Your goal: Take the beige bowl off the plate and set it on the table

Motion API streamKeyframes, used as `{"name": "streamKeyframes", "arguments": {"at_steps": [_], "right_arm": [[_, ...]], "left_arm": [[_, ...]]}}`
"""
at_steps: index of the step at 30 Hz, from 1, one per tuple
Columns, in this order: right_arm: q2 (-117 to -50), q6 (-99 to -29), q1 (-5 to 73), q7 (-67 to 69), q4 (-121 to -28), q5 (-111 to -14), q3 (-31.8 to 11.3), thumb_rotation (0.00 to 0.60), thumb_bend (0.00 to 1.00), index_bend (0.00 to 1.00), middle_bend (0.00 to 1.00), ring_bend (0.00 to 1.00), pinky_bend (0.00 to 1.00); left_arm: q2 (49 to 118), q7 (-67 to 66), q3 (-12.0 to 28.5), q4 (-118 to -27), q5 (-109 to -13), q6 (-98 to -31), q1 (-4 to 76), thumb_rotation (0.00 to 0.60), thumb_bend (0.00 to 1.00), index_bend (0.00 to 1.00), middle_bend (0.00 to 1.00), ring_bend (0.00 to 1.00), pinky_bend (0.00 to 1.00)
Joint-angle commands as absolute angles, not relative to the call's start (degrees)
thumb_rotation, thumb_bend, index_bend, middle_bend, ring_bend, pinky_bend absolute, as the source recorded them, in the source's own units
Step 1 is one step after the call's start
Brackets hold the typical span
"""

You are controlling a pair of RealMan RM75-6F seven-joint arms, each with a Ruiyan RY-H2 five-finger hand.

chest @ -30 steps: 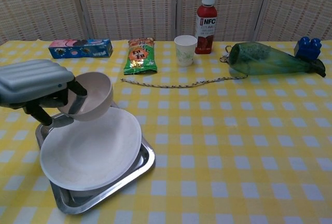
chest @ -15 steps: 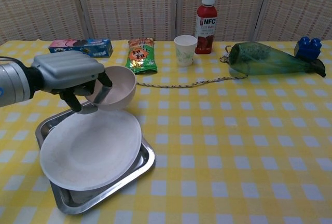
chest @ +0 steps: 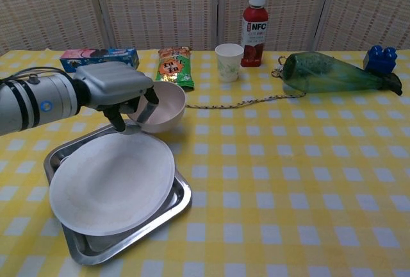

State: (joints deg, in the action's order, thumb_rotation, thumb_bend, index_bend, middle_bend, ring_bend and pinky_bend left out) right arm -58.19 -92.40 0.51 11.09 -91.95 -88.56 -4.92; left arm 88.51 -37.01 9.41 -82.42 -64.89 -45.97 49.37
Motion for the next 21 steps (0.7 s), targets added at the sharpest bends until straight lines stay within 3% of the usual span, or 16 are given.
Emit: {"name": "streamKeyframes", "arguments": {"at_steps": [1,13,21], "right_arm": [[-58.2,-92.3,0.6,11.1,-91.9,-88.6,-4.9,0.6,0.04,0.25,0.41,0.43,0.62],[-58.1,-92.1,0.5,11.5,-91.8,-88.1,-5.2,0.6,0.03,0.25,0.41,0.43,0.62],[-58.1,-92.2,0.5,11.5,-91.9,-88.6,-5.0,0.6,0.04,0.25,0.41,0.43,0.62]], "left_arm": [[89.2,-37.4,9.5,-81.8,-64.1,-45.7,50.2,0.6,0.37,0.77,1.0,1.0,1.0],[91.9,-37.5,8.9,-78.6,-61.1,-46.1,52.4,0.6,0.37,0.73,1.0,1.0,1.0],[90.8,-38.3,7.1,-80.5,-60.8,-48.1,52.0,0.6,0.36,0.47,1.0,1.0,1.0]]}}
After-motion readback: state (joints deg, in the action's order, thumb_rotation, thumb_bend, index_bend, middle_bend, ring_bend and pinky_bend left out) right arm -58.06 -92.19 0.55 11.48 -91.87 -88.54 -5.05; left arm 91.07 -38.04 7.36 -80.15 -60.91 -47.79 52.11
